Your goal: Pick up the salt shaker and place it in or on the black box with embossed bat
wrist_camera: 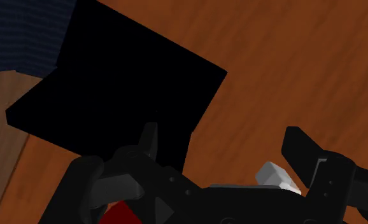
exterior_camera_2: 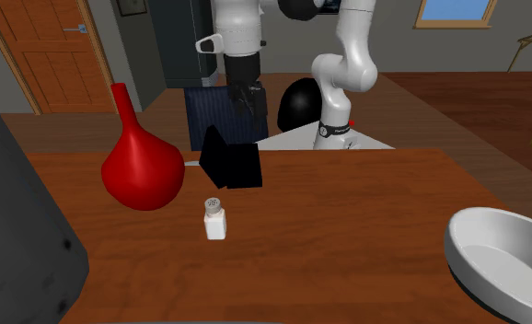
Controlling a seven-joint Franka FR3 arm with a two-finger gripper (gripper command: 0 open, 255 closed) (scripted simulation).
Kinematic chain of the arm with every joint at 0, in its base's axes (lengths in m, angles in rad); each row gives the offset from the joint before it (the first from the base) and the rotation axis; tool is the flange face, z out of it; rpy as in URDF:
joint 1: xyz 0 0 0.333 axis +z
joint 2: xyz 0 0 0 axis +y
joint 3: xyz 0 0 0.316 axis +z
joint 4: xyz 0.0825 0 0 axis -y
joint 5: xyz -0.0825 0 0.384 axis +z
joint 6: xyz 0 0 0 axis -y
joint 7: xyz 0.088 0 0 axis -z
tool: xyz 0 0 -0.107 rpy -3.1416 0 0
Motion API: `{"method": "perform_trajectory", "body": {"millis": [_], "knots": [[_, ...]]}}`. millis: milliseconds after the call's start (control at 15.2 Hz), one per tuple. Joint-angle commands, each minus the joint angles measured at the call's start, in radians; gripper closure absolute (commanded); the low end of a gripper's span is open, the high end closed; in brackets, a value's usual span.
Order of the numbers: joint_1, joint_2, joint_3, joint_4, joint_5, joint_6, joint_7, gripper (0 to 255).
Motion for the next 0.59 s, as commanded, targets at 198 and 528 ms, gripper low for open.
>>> {"method": "perform_trajectory", "body": {"millis": [198,528], "knots": [[0.022,0.189,0.027,0.164,-0.029,0.036,0.056,0],[0.055,0.38,0.04,0.37,-0.067,0.031,0.107,0]]}}
